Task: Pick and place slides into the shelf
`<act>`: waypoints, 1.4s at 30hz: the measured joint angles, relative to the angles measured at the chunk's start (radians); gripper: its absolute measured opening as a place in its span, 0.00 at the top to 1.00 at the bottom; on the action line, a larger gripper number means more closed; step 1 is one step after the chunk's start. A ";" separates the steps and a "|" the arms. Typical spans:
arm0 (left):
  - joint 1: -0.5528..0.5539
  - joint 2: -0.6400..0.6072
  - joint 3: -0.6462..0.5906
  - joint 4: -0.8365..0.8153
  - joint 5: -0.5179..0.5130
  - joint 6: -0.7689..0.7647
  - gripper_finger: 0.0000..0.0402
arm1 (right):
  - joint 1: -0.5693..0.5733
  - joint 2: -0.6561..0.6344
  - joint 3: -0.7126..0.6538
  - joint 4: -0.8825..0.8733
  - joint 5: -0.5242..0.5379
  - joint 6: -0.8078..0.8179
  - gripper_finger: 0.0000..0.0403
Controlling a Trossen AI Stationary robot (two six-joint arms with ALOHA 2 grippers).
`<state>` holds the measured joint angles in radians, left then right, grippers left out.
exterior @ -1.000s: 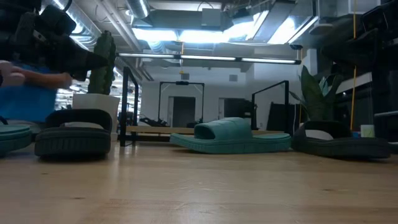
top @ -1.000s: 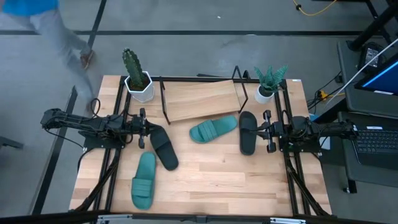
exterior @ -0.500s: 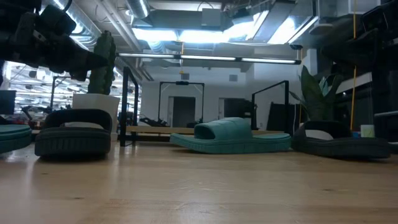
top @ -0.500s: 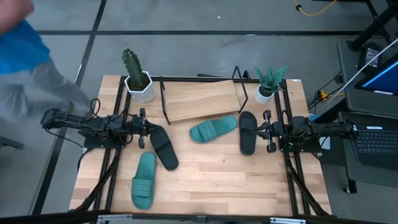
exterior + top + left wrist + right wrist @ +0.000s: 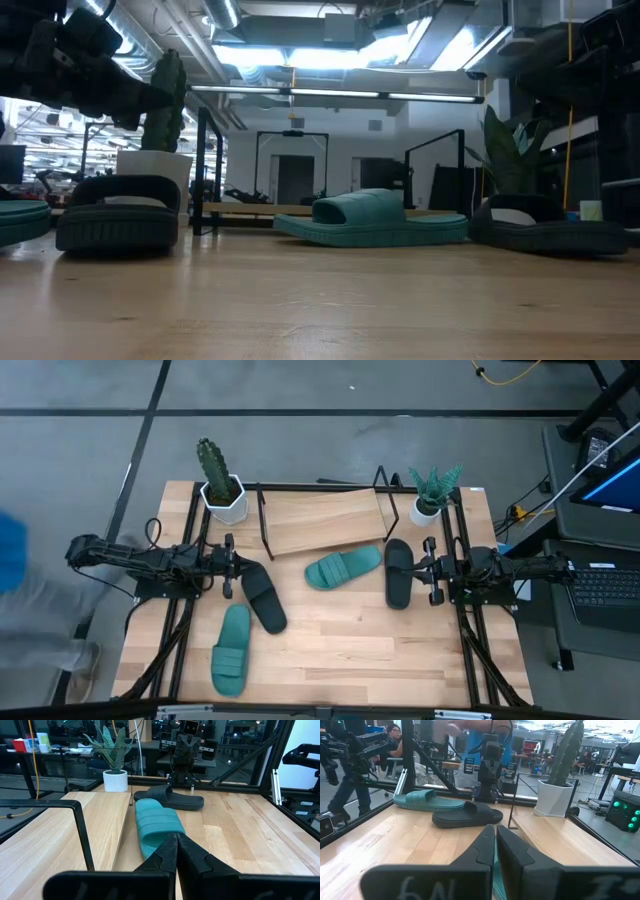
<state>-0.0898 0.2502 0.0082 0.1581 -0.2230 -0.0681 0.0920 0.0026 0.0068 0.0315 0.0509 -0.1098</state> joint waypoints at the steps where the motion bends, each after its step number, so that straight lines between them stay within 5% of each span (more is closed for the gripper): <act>1: 0.000 0.000 0.000 0.000 0.000 0.000 1.00 | 0.000 0.000 0.000 0.000 0.000 0.000 0.95; 42: 0.000 0.000 0.000 0.030 0.006 -0.031 1.00 | 0.001 0.000 0.000 0.058 -0.002 0.101 0.95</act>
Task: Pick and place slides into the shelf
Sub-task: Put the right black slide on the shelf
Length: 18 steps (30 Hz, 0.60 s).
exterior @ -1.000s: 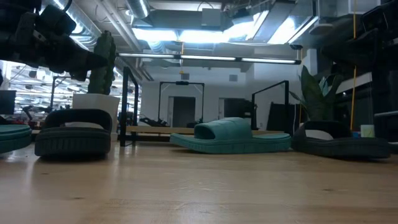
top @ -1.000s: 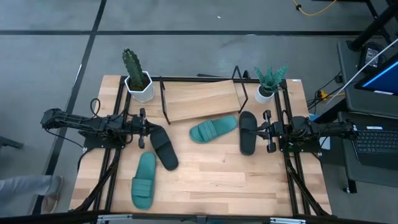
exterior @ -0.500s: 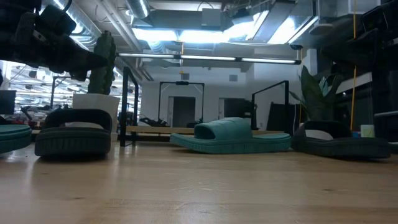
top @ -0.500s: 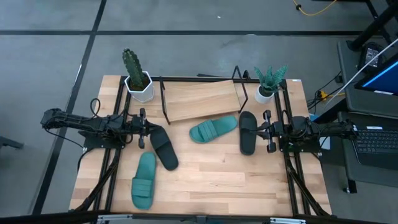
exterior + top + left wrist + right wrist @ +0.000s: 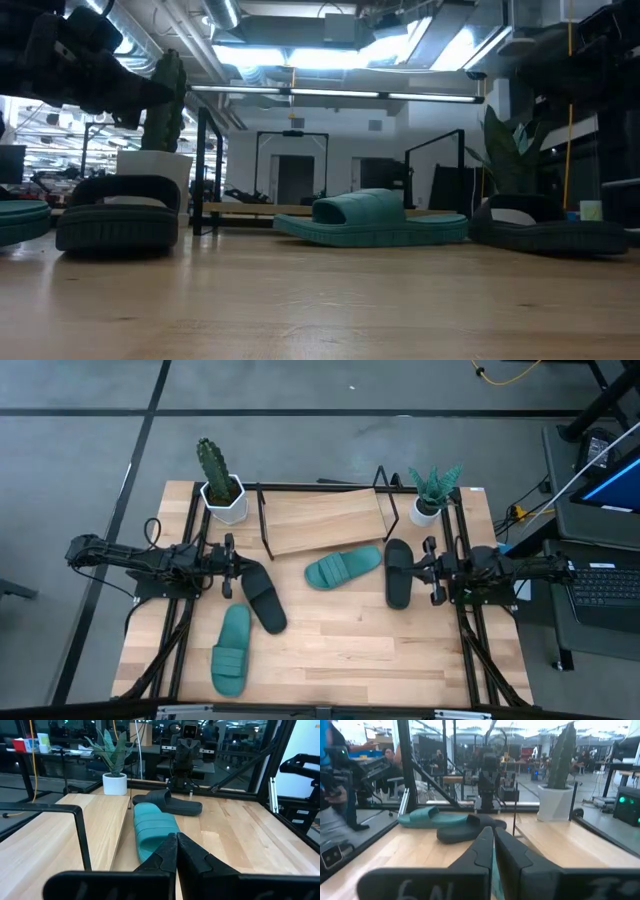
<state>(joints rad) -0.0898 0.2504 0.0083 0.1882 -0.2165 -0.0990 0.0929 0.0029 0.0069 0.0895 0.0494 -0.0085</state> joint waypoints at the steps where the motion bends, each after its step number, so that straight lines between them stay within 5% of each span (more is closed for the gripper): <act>1: 0.000 0.000 0.000 0.010 0.009 0.000 1.00 | 0.000 0.000 0.000 0.010 0.000 -0.008 0.95; 9: 0.000 0.000 0.016 0.136 0.146 0.079 1.00 | 0.000 0.000 0.000 0.053 0.000 -0.003 0.95; 18: 0.000 0.053 0.099 0.061 0.070 0.102 1.00 | 0.000 0.016 0.041 0.053 0.136 -0.089 0.98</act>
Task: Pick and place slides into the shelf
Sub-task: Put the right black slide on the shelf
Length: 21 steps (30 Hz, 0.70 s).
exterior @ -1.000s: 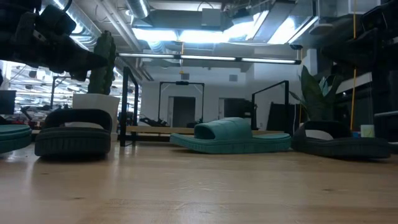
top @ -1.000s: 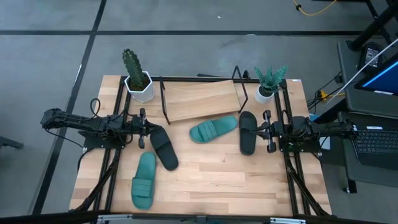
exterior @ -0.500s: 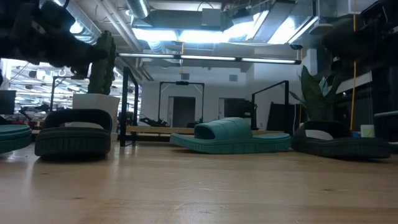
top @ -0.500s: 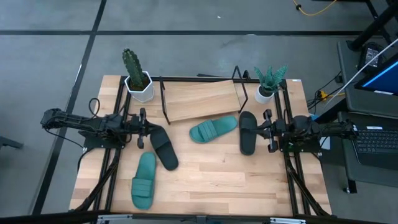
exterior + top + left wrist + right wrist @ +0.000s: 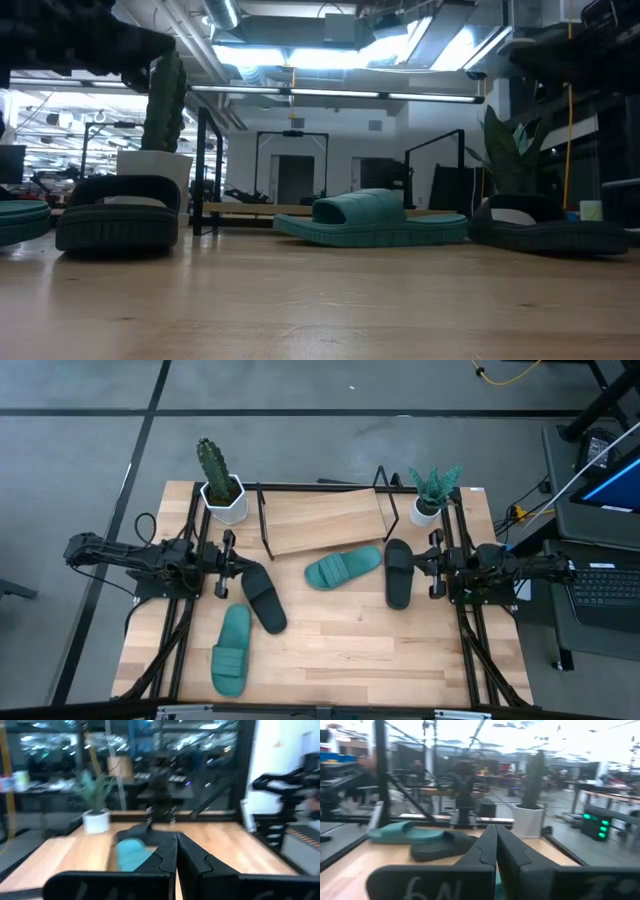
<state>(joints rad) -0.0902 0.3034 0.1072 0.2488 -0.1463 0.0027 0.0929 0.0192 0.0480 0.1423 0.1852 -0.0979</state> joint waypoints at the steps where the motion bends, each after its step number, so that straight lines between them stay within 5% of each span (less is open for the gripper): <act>1: 0.000 0.007 0.012 -0.033 -0.031 -0.011 1.00 | 0.000 0.009 0.015 -0.020 0.012 0.002 0.99; 14: 0.000 0.079 0.173 -0.232 -0.166 -0.101 1.00 | 0.000 0.255 0.205 -0.248 0.176 0.018 0.99; 21: 0.000 0.141 0.220 -0.266 -0.121 -0.101 1.00 | 0.000 0.440 0.309 -0.255 0.210 0.090 0.99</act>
<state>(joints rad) -0.0902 0.4448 0.3271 -0.0175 -0.2672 -0.0982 0.0925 0.4597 0.3575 -0.1124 0.3950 -0.0083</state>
